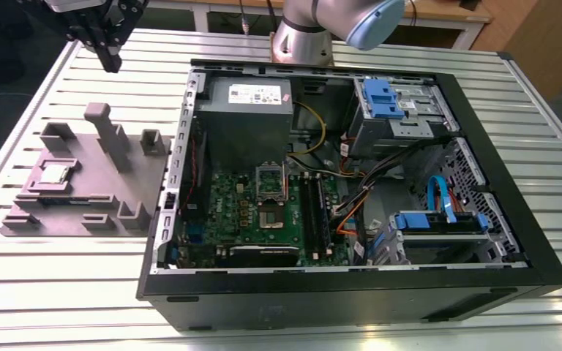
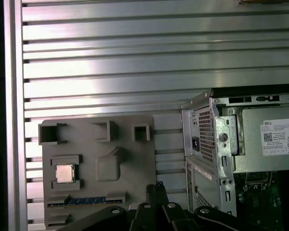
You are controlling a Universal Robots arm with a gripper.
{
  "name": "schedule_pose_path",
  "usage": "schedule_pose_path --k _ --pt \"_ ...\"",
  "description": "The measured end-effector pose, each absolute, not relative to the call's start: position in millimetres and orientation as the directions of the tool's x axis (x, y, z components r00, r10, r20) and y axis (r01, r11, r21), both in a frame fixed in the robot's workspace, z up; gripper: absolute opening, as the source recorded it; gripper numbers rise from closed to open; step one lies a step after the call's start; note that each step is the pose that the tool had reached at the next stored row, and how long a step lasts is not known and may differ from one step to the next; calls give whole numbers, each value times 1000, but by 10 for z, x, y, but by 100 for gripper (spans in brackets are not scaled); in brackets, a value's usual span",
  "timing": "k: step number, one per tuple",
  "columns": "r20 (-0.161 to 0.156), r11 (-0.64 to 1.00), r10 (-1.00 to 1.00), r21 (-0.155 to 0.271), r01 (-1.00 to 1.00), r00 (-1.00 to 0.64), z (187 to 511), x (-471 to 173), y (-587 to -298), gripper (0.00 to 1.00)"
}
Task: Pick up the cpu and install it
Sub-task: 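Reach for the cpu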
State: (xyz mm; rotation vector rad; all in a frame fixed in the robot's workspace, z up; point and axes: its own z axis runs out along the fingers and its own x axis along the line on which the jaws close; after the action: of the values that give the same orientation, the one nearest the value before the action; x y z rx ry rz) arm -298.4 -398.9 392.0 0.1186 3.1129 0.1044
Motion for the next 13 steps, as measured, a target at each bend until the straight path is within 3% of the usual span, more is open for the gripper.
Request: schedule_pose_path --k 13 --pt "-22 995 77 68 75 -997 3918 -3032 -3989 10"
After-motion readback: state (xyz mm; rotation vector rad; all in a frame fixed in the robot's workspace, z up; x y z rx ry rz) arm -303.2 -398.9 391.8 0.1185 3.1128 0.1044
